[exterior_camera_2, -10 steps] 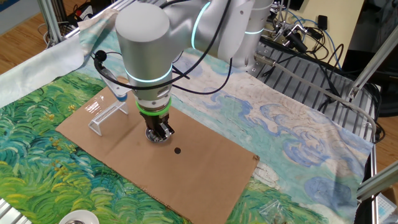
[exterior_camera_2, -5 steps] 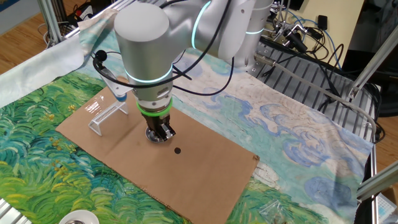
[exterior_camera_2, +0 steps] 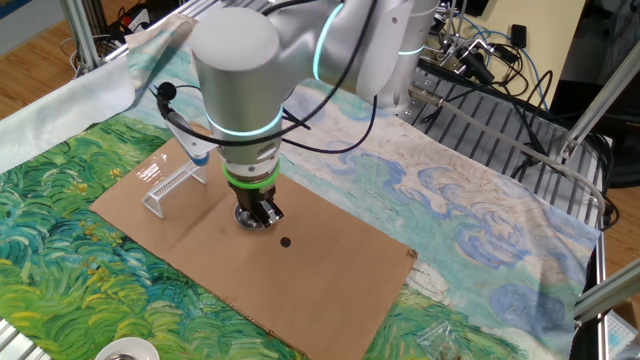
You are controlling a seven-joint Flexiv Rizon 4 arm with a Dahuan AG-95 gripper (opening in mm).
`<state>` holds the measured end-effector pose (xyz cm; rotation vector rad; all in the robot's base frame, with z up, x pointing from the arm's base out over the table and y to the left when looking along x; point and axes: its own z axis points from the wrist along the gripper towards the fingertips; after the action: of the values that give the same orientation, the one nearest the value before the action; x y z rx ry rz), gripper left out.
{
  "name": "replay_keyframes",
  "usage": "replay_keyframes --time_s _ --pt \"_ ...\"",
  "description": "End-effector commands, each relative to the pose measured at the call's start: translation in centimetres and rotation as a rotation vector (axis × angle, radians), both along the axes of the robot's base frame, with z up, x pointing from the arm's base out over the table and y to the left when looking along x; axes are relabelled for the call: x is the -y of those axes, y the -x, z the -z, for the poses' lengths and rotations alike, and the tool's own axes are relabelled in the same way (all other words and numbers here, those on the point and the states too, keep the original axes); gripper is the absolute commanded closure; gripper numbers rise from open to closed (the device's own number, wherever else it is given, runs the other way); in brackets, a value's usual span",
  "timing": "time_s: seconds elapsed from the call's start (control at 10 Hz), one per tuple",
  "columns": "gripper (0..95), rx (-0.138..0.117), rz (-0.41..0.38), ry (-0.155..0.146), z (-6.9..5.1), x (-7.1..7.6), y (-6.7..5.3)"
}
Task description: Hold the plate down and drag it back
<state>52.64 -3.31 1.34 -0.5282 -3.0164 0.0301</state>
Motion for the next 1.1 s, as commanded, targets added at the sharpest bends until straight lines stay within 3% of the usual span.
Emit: replay_keyframes --time_s 0.1,0.4,0.7,1.1 --pt "95.0 -0.005 -0.051 0.020 -0.1 0.1 0.0" --pt "95.0 -0.022 -0.106 0.013 -0.1 0.1 0.0" --pt "95.0 -0.016 -0.103 0.000 -0.1 -0.1 0.0" --pt "95.0 -0.008 -0.078 -0.003 0.2 -1.7 -0.7"
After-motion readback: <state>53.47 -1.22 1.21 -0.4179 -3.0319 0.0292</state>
